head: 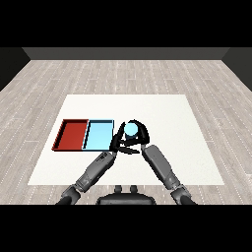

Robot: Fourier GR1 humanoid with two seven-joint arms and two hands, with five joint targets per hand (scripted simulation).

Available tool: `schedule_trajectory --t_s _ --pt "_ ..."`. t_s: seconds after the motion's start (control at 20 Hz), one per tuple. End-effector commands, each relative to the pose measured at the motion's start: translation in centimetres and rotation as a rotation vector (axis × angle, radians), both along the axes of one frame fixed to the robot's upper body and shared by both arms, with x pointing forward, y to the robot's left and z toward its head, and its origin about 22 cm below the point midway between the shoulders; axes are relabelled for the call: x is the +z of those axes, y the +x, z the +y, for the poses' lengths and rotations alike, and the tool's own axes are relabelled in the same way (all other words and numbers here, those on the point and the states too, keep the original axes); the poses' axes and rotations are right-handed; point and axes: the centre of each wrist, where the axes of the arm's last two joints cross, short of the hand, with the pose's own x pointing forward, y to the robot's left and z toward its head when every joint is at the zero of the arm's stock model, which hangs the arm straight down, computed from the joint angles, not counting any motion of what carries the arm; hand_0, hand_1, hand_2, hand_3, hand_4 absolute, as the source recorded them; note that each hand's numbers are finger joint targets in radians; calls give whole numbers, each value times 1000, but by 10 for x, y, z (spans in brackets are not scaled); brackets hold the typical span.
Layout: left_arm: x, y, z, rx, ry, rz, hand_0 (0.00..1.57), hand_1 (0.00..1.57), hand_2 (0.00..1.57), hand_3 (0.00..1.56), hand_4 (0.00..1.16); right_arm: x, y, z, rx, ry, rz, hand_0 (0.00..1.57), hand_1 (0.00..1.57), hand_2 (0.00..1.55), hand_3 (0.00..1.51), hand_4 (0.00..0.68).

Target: Pick the blue can and put it in the blue box

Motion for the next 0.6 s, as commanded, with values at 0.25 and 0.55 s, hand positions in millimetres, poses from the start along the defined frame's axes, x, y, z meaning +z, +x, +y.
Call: schedule_trajectory --t_s 0.25,0.55 --pt "15 -3 -9 -13 10 14 0 0 0 0 0 -7 -3 13 9 13 8 1421 1421 1457 1370 541" --pt "-10 5 -11 2 13 -9 0 0 0 0 0 -1 3 13 36 2 3 1465 1465 1466 1372 529"
